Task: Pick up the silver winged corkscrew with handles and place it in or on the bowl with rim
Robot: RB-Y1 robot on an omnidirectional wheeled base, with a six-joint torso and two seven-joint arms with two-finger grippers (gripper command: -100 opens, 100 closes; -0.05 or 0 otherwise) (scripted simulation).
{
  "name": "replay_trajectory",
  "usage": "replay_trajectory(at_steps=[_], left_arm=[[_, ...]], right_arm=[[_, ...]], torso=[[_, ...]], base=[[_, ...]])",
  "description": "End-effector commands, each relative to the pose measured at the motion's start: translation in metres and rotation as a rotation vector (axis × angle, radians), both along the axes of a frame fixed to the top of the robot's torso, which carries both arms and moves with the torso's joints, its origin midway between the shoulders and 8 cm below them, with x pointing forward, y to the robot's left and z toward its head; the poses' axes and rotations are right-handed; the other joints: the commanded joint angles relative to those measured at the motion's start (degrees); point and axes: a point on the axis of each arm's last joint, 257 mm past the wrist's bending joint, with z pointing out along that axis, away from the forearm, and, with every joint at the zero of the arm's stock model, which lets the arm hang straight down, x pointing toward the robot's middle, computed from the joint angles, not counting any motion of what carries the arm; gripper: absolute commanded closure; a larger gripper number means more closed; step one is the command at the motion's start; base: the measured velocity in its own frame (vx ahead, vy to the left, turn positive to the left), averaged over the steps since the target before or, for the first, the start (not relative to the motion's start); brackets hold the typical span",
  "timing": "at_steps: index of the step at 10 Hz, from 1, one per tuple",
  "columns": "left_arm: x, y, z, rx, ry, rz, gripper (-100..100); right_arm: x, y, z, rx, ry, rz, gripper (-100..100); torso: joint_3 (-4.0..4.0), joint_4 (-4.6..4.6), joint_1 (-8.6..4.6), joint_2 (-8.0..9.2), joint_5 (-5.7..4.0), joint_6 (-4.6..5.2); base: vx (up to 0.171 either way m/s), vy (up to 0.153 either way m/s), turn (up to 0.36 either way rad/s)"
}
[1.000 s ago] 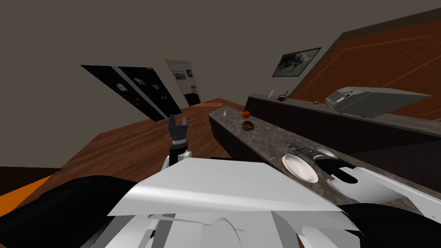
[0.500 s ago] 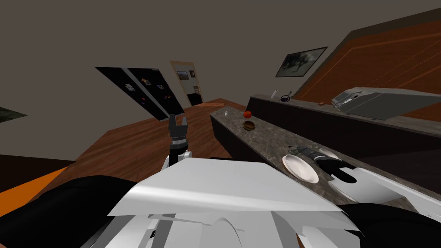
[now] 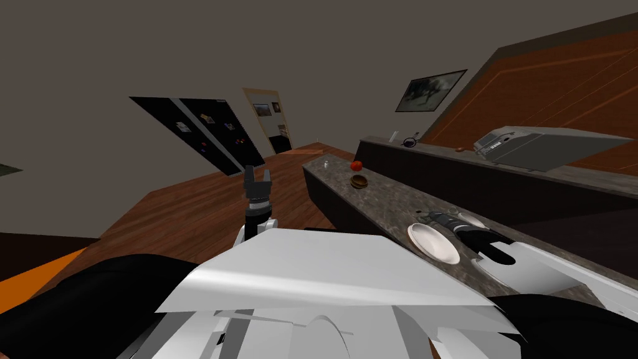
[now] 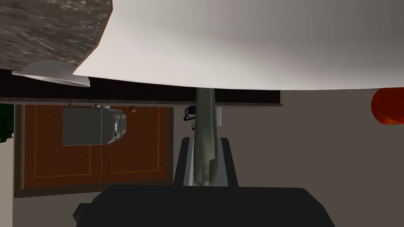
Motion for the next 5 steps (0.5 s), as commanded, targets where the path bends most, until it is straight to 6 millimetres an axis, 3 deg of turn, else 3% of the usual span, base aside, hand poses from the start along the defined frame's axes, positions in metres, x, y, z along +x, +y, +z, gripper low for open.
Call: replay_trajectory(at_steps=[1, 2, 3, 4, 5], left_arm=[[0.0, 0.0, 0.0, 0.0, 0.0, 0.0, 0], [0.0, 0.0, 0.0, 0.0, 0.0, 0.0, 0], [0.0, 0.0, 0.0, 0.0, 0.0, 0.0, 0], [0.0, 0.0, 0.0, 0.0, 0.0, 0.0, 0], [0.0, 0.0, 0.0, 0.0, 0.0, 0.0, 0]], right_arm=[[0.002, 0.01, 0.005, 0.0, 0.001, 0.03, 100], [0.004, 0.016, 0.007, 0.001, 0.001, 0.048, 100], [0.002, 0.011, 0.005, 0.0, 0.002, 0.036, 100], [0.002, 0.012, 0.005, 0.0, 0.002, 0.039, 0], [0.002, -0.001, 0.018, -0.012, -0.008, 0.014, 100]], torso=[[0.0, 0.0, 0.0, 0.0, 0.0, 0.0], [-0.02, -0.01, 0.09, -0.02, 0.02, 0.01], [-0.02, -0.01, 0.13, -0.03, 0.04, -0.04], [0.0, -0.01, 0.08, 0.03, 0.02, -0.09], [0.04, 0.01, 0.05, 0.09, 0.02, -0.07]], base=[[0.079, 0.019, -0.282], [0.063, 0.024, -0.162], [0.024, 0.01, -0.026], [0.0, 0.0, 0.0], [0.005, 0.117, -0.092]])
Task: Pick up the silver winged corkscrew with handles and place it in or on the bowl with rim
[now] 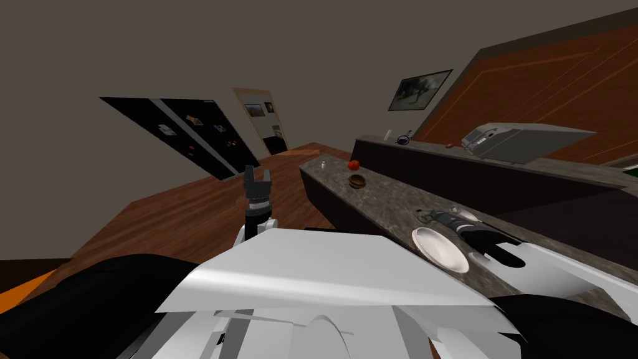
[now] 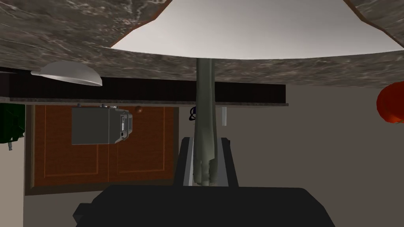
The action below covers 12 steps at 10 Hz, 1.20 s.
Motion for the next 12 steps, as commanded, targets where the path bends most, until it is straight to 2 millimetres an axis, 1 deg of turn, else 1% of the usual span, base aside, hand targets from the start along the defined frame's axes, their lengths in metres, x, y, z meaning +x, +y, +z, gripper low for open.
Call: replay_trajectory(at_steps=[1, 3, 6, 9, 11, 12], left_arm=[[0.0, 0.0, 0.0, 0.0, 0.0, 0.0, 0], [0.0, 0.0, 0.0, 0.0, 0.0, 0.0, 0], [0.0, 0.0, 0.0, 0.0, 0.0, 0.0, 0], [0.0, 0.0, 0.0, 0.0, 0.0, 0.0, 0], [0.0, 0.0, 0.0, 0.0, 0.0, 0.0, 0], [0.0, 0.0, 0.0, 0.0, 0.0, 0.0, 0]], right_arm=[[0.003, -0.015, 0.02, -0.016, -0.016, -0.031, 100], [0.007, -0.024, 0.038, -0.03, -0.031, -0.045, 100], [0.018, -0.035, 0.07, -0.05, -0.059, -0.061, 100], [0.035, -0.038, 0.104, -0.068, -0.094, -0.065, 100], [0.047, -0.037, 0.125, -0.078, -0.117, -0.061, 100], [0.047, -0.037, 0.125, -0.078, -0.117, -0.061, 100]], torso=[[0.0, 0.0, 0.0, 0.0, 0.0, 0.0], [0.15, 0.08, 0.63, 0.23, 0.21, 0.03], [0.3, 0.17, 0.45, 0.44, 0.2, 0.12], [0.24, 0.18, 0.54, 0.31, 0.24, 0.1], [0.17, 0.14, 0.62, 0.2, 0.25, 0.06], [0.15, 0.13, 0.61, 0.16, 0.26, 0.01]], base=[[-0.011, 0.216, -0.162], [-0.047, 0.204, -0.111], [-0.058, 0.136, -0.105], [-0.022, 0.149, -0.09], [-0.009, 0.16, -0.073], [-0.004, 0.093, -0.021]])
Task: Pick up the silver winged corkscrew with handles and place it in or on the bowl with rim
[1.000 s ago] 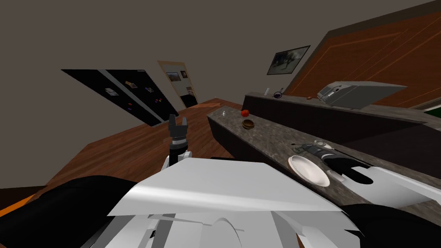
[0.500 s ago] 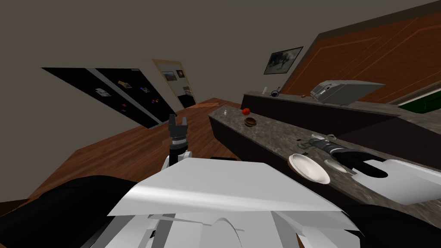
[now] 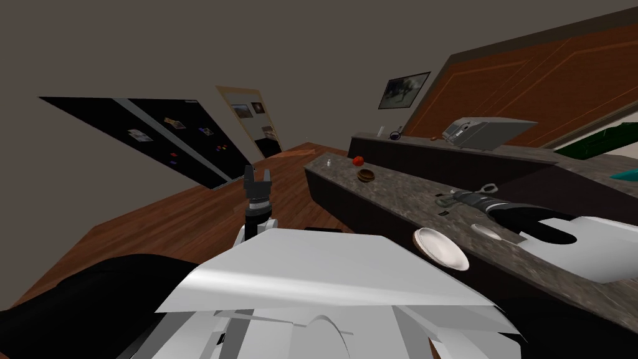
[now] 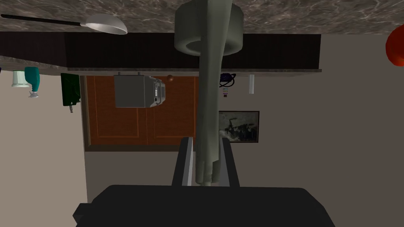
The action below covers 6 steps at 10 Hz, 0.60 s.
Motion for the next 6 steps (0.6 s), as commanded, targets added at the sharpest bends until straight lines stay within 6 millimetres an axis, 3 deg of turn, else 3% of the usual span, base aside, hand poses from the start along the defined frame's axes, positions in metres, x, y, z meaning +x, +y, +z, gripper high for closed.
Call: replay_trajectory(at_steps=[1, 4, 6], left_arm=[[0.0, 0.0, 0.0, 0.0, 0.0, 0.0, 0], [0.0, 0.0, 0.0, 0.0, 0.0, 0.0, 0], [0.0, 0.0, 0.0, 0.0, 0.0, 0.0, 0]], right_arm=[[0.009, 0.003, 0.013, -0.006, -0.013, 0.008, 100], [0.036, 0.017, 0.045, -0.02, -0.045, 0.031, 100], [0.049, 0.029, 0.056, -0.023, -0.054, 0.047, 100]], torso=[[0.0, 0.0, 0.0, 0.0, 0.0, 0.0], [-0.07, -0.03, 0.0, -0.11, -0.02, -0.11], [-0.22, -0.09, 0.13, -0.38, 0.04, -0.24]], base=[[-0.001, 0.063, -0.034], [0.021, 0.108, -0.075], [0.081, 0.102, -0.049]])
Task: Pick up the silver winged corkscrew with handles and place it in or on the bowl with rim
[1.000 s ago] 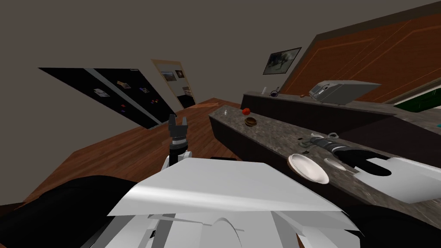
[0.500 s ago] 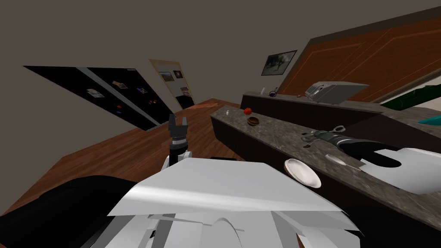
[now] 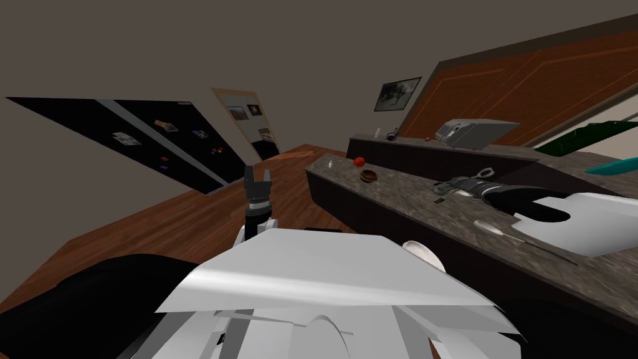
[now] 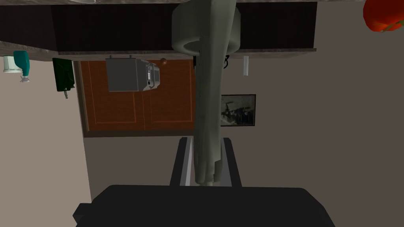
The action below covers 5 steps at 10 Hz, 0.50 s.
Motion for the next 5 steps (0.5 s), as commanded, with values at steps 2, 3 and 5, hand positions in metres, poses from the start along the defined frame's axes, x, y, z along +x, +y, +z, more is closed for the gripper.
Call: replay_trajectory(at_steps=[2, 3, 5], left_arm=[[0.0, 0.0, 0.0, 0.0, 0.0, 0.0, 0], [0.0, 0.0, 0.0, 0.0, 0.0, 0.0, 0], [0.0, 0.0, 0.0, 0.0, 0.0, 0.0, 0]], right_arm=[[0.026, 0.028, 0.016, 0.0, -0.005, 0.038, 100], [0.033, 0.038, 0.018, 0.002, -0.002, 0.05, 100], [0.047, 0.061, 0.018, 0.01, 0.01, 0.078, 100]], torso=[[-0.04, -0.02, -0.16, -0.07, -0.04, -0.03], [-0.14, -0.07, -0.21, -0.23, -0.06, -0.08], [-0.26, -0.15, -0.29, -0.4, -0.13, -0.16]], base=[[0.112, 0.037, -0.053], [0.151, 0.03, -0.043], [0.137, 0.02, -0.029]])
